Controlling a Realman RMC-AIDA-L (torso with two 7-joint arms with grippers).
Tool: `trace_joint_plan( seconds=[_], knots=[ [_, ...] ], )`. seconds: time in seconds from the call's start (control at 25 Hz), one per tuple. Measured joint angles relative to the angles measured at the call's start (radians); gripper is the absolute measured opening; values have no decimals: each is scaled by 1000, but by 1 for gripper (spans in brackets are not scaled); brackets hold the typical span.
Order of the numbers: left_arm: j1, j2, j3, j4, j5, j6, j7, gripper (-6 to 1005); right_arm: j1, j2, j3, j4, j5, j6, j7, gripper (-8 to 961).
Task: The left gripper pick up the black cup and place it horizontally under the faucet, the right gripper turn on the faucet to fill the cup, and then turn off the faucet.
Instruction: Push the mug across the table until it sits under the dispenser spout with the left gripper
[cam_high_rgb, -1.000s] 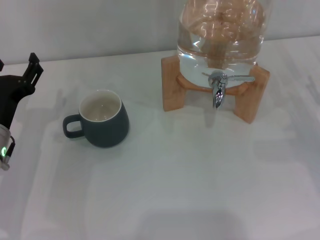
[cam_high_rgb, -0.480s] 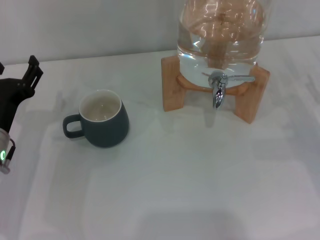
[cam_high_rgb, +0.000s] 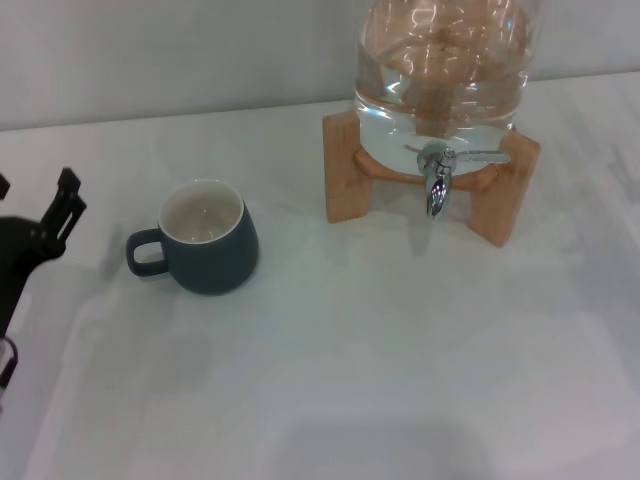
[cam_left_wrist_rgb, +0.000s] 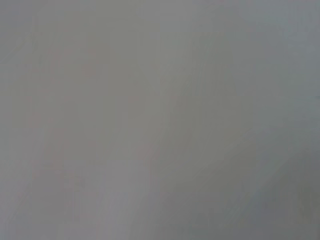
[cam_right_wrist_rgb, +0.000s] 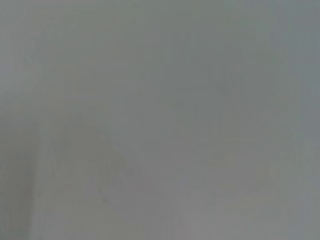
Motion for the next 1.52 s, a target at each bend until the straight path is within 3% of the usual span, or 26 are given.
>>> trace_joint_plan(
  seconds=[0.28, 0.44, 1.52],
  knots=[
    [69, -8, 7, -2, 45, 31, -5, 875, 9, -2, -3, 0, 0, -7, -1, 824],
    [83, -13, 55, -2, 49, 25, -6, 875, 15, -3, -2, -1, -1, -8, -2, 824],
    [7, -15, 150, -15, 54, -162, -5, 876, 15, 0, 0, -13, 7, 8, 0, 824]
  ],
)
